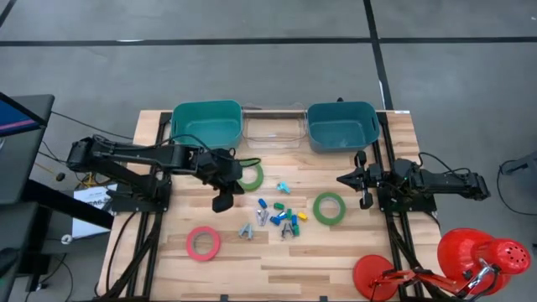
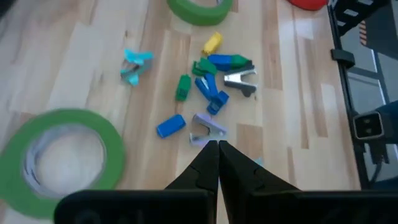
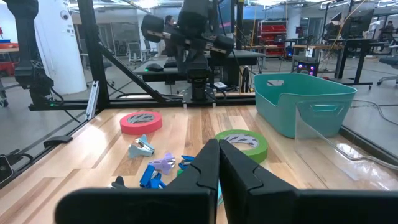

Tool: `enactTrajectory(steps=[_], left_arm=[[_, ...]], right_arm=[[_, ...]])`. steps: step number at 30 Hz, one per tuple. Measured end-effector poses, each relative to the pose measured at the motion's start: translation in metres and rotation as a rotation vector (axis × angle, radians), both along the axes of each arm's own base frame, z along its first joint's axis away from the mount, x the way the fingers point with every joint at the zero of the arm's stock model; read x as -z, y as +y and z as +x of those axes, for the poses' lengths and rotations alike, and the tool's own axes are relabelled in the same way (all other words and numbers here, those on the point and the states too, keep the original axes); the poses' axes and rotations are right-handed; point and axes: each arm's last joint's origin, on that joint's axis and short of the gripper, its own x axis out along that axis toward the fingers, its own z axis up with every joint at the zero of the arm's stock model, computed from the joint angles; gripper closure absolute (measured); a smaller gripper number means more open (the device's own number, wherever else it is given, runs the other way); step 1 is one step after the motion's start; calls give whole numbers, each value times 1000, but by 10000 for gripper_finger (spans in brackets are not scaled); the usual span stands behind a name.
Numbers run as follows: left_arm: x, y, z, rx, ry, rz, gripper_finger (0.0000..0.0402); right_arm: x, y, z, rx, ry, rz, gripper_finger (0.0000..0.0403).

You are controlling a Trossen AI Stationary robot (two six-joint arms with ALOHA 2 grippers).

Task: Pick and place Stapler, Stapler remover, tape
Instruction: Put the green tape into the green bin

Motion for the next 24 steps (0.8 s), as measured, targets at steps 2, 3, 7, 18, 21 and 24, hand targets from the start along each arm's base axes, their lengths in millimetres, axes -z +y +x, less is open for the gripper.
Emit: enactTrajectory(steps=[2, 3, 7, 18, 21, 24], left_arm=[[1, 2, 0, 20, 1, 27, 396], [1, 3, 0, 33, -3, 41, 394], [0, 5, 0, 63, -12, 82, 377], [0, 7, 0, 84, -17, 183, 278], [0, 8, 0, 82, -16, 221, 239], [0, 9, 0, 102, -16, 277, 198]], right_arm=[[0, 0, 0, 0, 0, 0, 403], [0, 0, 0, 0, 0, 0, 403], [0, 0, 0, 0, 0, 0, 403], [0, 0, 0, 0, 0, 0, 403], [0, 0, 0, 0, 0, 0, 403], [0, 0, 0, 0, 0, 0, 403]])
